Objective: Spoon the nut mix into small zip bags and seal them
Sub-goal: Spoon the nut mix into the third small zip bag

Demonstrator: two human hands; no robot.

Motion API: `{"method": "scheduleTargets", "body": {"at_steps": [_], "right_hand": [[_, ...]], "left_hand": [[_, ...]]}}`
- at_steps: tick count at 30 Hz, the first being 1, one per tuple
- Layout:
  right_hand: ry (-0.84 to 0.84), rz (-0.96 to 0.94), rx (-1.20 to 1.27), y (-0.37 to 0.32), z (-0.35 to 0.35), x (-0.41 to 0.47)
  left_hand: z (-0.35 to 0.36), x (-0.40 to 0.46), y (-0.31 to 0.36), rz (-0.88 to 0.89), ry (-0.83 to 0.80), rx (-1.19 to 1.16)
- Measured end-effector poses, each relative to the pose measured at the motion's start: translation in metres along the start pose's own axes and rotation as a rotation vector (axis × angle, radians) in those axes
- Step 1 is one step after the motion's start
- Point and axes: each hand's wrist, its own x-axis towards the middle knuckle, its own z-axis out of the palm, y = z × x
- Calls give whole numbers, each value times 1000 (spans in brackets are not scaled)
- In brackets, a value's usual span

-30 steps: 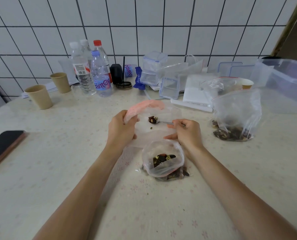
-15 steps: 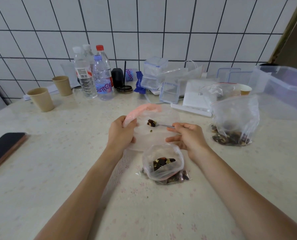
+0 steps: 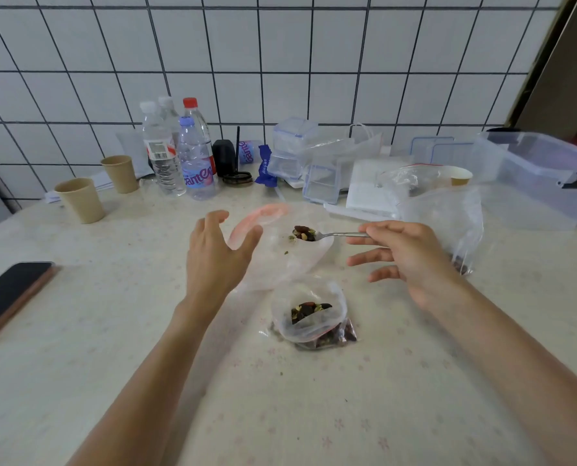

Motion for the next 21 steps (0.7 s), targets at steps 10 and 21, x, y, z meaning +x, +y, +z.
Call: {"method": "scheduleTargets", "body": {"at_steps": [10, 21], "right_hand": [[-107, 14, -48, 5, -27, -44], [-164, -760, -738, 30, -27, -73]], "left_hand": [[-26, -72, 24, 45, -314, -9], [-26, -90, 23, 58, -365, -275]]}}
